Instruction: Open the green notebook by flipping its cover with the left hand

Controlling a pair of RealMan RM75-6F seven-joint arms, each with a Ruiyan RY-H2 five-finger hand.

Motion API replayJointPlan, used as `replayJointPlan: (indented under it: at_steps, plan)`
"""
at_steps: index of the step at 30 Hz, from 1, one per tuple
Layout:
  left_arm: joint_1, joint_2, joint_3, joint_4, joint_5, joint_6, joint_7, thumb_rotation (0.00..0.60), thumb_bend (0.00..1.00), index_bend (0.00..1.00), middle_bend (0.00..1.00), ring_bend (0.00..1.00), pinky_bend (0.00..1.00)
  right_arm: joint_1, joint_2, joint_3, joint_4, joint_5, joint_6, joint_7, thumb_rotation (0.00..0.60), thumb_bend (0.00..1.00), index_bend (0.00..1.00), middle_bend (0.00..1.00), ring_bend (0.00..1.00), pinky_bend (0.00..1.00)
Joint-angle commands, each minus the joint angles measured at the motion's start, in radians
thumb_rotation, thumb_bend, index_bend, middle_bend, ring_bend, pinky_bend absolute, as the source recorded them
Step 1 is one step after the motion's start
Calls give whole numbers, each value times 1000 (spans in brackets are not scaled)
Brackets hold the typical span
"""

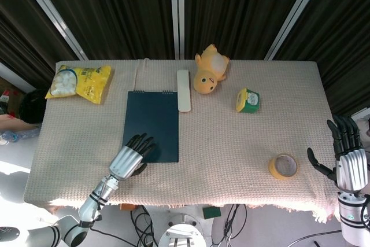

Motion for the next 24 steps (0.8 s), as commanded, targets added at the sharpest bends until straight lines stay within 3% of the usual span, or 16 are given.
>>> replayJointPlan:
  at_steps: [1, 24]
  plan:
    - [-3, 0, 3, 0, -3, -7, -2, 522, 308, 210, 125, 52, 165, 0, 0, 0, 1, 2, -3, 2, 600, 338, 0, 0, 0, 0]
    - [-16, -21, 2, 48, -24, -20, -31, 592, 308, 223, 132, 52, 165, 8, -10, -2, 10, 4, -21, -5, 600, 343, 0, 0, 0, 0]
